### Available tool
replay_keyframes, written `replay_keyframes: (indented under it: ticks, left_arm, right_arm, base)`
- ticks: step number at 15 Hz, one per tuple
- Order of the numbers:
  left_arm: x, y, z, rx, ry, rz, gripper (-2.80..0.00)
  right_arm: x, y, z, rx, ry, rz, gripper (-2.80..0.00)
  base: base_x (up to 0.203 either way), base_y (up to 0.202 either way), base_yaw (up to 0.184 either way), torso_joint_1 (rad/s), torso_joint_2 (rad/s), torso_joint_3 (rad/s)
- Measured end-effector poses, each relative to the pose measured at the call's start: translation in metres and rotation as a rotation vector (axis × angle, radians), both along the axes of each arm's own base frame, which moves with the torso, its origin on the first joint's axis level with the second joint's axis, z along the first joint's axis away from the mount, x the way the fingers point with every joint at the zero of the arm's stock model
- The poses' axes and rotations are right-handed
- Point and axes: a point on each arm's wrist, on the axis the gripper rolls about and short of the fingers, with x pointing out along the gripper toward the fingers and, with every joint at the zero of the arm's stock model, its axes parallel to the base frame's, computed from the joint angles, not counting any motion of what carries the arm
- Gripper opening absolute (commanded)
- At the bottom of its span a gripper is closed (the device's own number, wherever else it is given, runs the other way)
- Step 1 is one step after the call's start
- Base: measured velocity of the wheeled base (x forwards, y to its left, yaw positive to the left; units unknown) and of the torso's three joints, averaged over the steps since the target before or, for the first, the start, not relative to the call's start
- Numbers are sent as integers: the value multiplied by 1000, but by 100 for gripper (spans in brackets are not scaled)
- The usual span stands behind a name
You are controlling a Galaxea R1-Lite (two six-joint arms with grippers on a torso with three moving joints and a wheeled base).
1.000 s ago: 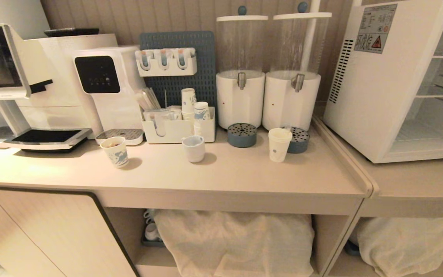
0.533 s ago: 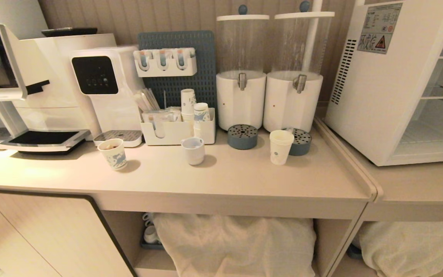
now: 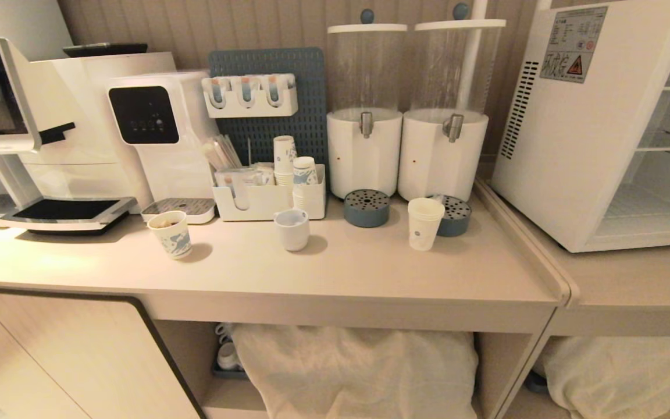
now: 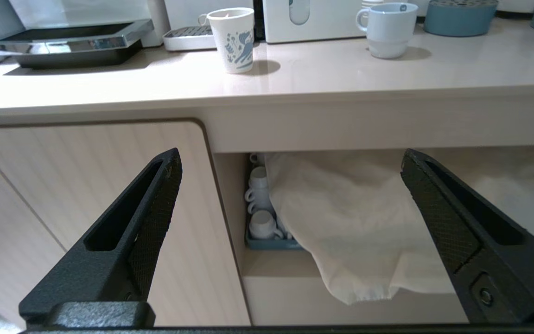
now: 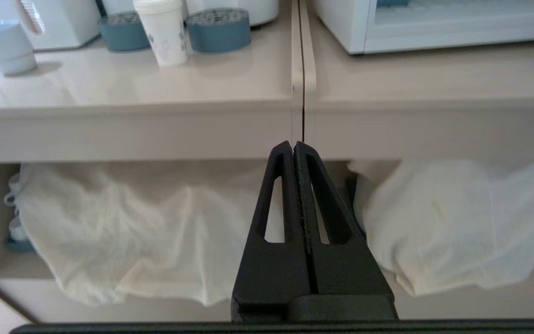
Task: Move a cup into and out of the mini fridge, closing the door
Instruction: Put the paper cup in the freezer
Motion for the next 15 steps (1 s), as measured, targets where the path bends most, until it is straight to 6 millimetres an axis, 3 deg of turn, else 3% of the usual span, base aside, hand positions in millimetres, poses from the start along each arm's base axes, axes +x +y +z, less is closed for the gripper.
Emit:
replay_keyframes:
  ticks: [7, 10, 15]
  left_arm:
    - [0, 0, 0, -2, 0, 0, 0]
    - [0, 0, 0, -16, 3, 1, 0]
    - [0, 0, 0, -20, 1, 2, 0]
  right_arm:
    - [0, 0, 0, 0, 0, 0, -280]
    - [0, 0, 1, -1, -6, 1, -280]
    - [-33, 2, 61, 5, -102, 65, -280]
  base:
    - [187, 0, 0, 1, 3, 2]
    - [39, 0, 0, 2, 2, -1]
    - [0, 0, 0, 0, 0, 0]
